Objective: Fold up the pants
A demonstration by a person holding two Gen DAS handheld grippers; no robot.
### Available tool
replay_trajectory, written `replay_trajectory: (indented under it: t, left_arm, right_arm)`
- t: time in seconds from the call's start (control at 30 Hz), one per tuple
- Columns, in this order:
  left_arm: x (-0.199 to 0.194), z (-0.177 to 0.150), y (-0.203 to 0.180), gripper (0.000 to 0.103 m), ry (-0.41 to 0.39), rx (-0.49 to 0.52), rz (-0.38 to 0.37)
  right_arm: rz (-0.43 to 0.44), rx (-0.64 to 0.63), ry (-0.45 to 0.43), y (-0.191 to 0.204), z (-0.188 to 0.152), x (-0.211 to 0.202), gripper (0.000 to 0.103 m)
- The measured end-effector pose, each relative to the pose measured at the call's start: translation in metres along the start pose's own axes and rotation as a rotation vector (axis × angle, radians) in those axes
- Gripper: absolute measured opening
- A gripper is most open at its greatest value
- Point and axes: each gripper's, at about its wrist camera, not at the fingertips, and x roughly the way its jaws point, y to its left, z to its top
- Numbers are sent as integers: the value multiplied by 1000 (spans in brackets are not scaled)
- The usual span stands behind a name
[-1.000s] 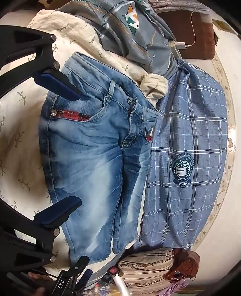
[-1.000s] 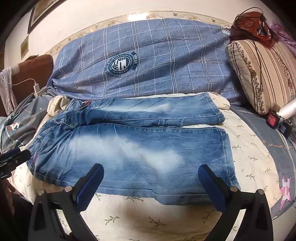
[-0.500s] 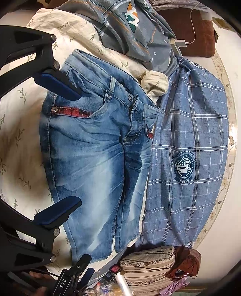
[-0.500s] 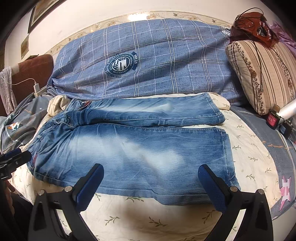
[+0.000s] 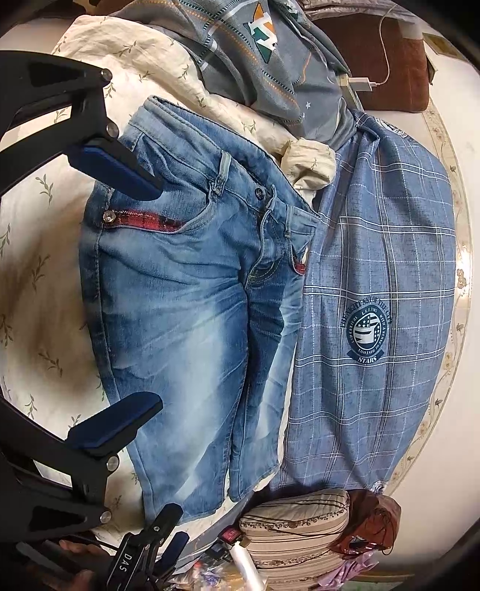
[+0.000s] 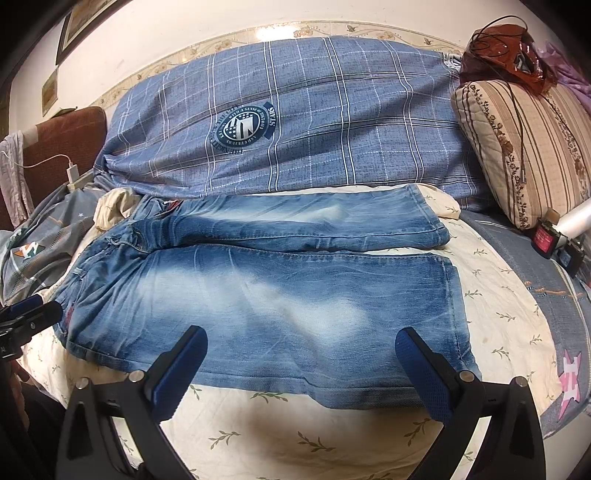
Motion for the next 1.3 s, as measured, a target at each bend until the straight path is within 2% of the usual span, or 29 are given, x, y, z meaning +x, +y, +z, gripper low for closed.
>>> replay_trajectory:
  t: [1.3]
  left_arm:
    - [5,1,-4,103,17,8,2]
  right_arm:
    - [-16,-4,-12,0,-1,0,103]
